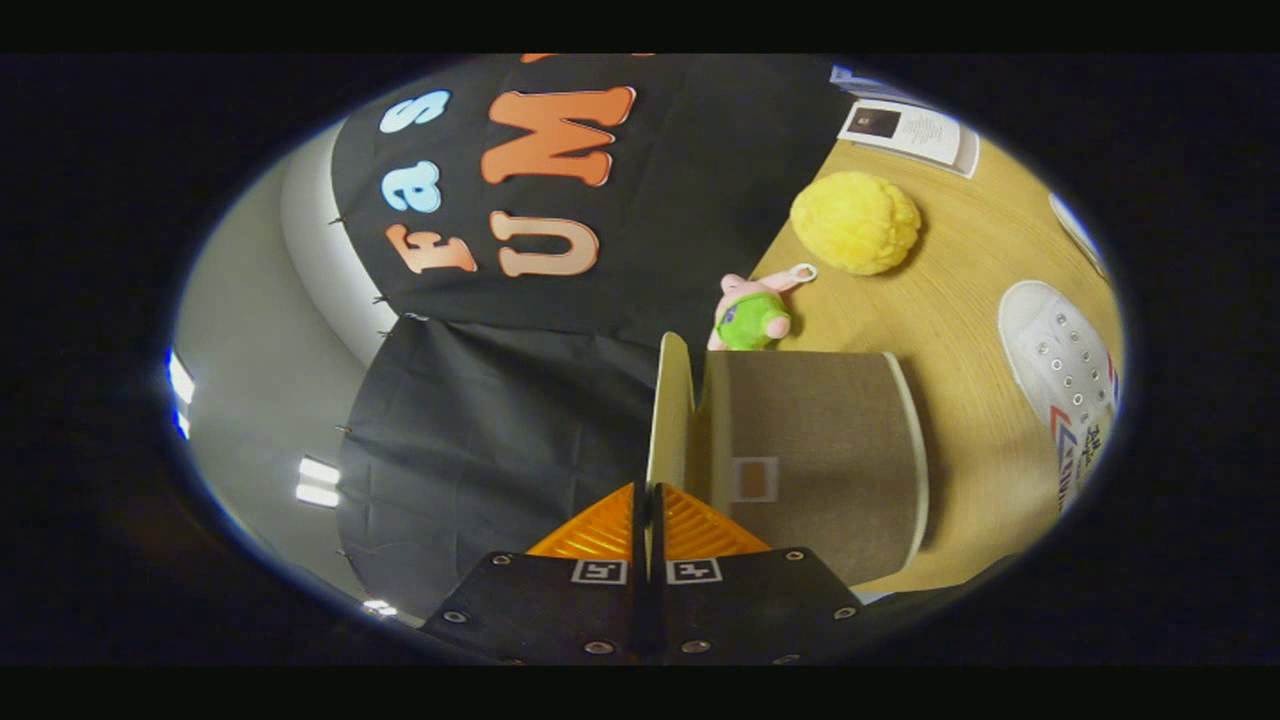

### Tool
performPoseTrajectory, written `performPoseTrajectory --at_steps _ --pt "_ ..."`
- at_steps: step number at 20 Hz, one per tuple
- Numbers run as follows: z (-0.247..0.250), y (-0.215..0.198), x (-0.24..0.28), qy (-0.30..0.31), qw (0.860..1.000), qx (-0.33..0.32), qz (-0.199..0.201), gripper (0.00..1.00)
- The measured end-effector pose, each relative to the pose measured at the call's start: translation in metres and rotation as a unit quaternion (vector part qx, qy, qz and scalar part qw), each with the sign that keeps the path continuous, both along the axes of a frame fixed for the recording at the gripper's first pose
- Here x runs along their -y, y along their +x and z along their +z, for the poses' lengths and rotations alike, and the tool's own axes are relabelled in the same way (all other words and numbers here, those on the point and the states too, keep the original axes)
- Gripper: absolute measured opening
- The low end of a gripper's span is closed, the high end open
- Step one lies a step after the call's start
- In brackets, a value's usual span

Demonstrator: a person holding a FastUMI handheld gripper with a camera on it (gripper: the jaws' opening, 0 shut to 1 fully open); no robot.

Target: Open the storage box then place both shoes into the box .Put the left shoe in first, then the right shoe, with the right side of both shoes facing outward in a uniform manner.

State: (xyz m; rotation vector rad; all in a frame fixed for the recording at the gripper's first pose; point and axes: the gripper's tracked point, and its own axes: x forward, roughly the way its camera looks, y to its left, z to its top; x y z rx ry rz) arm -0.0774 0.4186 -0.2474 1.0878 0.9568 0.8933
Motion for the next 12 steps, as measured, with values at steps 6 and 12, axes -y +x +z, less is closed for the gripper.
performPoseTrajectory --at_steps 6,12 --pt "0.050 0.006 -0.034 -0.016 0.999 0.038 0.006 0.00" --pt "0.098 -0.002 -0.104 -0.031 0.995 0.091 0.031 0.00"
